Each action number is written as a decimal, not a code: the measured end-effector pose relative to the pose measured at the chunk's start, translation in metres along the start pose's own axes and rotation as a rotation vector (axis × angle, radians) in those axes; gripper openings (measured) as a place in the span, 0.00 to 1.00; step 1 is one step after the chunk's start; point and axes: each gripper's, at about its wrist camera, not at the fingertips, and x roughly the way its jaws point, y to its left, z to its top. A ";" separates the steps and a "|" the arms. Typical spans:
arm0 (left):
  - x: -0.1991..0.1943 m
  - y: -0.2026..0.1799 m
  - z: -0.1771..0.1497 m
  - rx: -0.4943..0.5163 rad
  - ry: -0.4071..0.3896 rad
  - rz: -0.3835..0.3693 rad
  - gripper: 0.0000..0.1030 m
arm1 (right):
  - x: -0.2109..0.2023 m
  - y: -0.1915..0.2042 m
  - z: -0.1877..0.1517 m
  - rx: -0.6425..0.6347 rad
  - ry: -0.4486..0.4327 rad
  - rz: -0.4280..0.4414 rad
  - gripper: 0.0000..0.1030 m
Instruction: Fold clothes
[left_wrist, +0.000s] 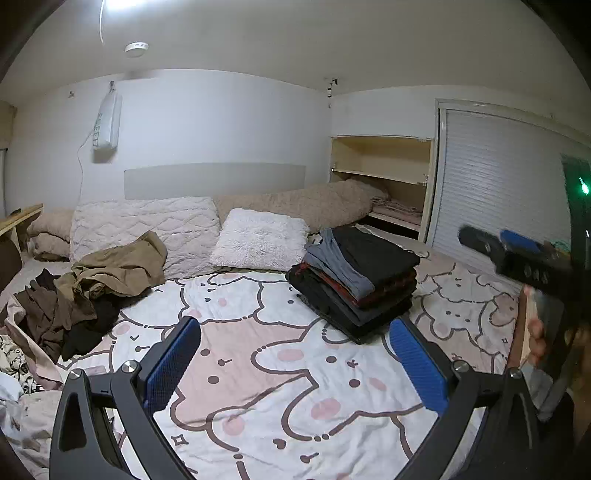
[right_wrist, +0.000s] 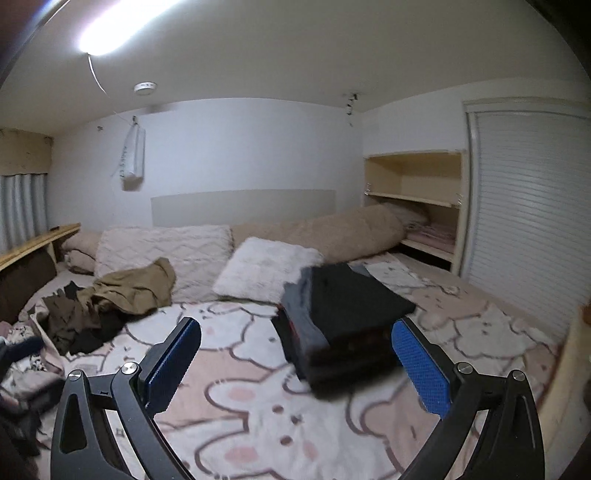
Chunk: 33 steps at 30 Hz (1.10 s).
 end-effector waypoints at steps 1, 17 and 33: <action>-0.002 -0.002 -0.001 0.007 0.002 -0.003 1.00 | -0.004 -0.004 -0.005 0.004 -0.003 -0.011 1.00; -0.027 -0.019 -0.016 0.051 0.057 -0.009 1.00 | -0.021 -0.013 -0.042 -0.019 0.045 -0.047 1.00; -0.032 -0.010 -0.018 0.007 0.093 0.023 1.00 | -0.025 0.000 -0.037 -0.019 0.040 -0.014 1.00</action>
